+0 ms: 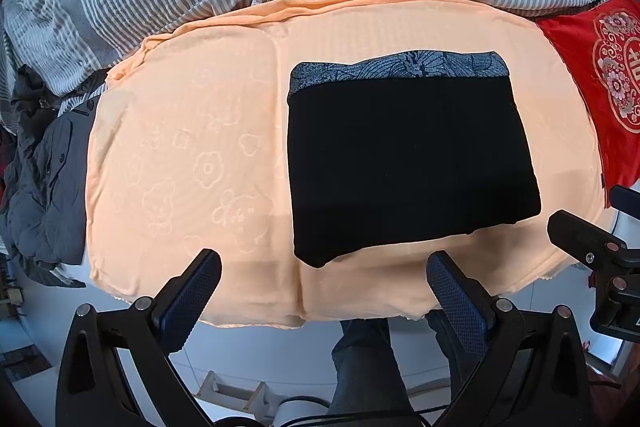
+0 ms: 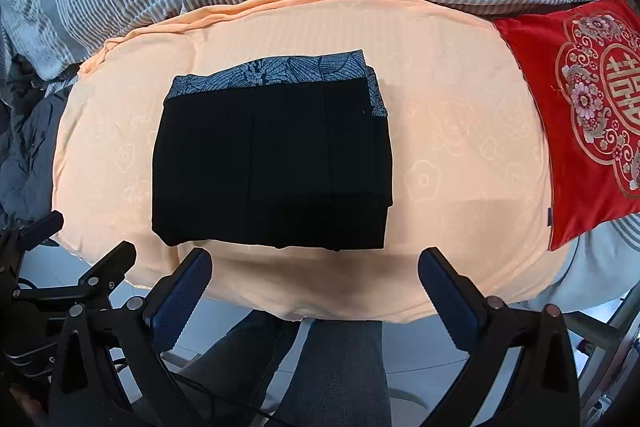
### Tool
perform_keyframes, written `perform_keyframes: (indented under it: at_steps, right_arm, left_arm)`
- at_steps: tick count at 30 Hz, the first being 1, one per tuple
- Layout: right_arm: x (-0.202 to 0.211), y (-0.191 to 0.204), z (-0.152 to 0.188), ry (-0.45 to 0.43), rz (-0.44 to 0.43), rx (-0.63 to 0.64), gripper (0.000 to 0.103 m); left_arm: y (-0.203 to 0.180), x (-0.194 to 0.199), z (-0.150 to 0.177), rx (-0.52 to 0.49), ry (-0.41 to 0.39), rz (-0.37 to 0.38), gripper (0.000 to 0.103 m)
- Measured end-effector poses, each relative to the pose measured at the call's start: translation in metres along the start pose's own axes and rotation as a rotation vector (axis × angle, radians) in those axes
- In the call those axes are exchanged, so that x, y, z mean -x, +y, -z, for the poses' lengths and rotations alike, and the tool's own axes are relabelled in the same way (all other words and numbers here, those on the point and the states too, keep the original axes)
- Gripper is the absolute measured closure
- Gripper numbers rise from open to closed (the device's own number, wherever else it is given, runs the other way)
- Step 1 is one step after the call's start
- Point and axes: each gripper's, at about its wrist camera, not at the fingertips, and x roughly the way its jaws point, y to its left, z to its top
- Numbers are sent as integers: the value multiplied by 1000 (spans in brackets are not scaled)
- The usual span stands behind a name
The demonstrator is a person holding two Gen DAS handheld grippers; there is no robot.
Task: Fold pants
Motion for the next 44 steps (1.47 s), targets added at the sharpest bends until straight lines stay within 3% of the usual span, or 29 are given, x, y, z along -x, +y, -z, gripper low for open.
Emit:
perform_keyframes:
  at_steps: [44]
  right_arm:
    - [1,1,3,1,5,-1,0]
  left_arm:
    - [2,0,-1,7,-4,12,0]
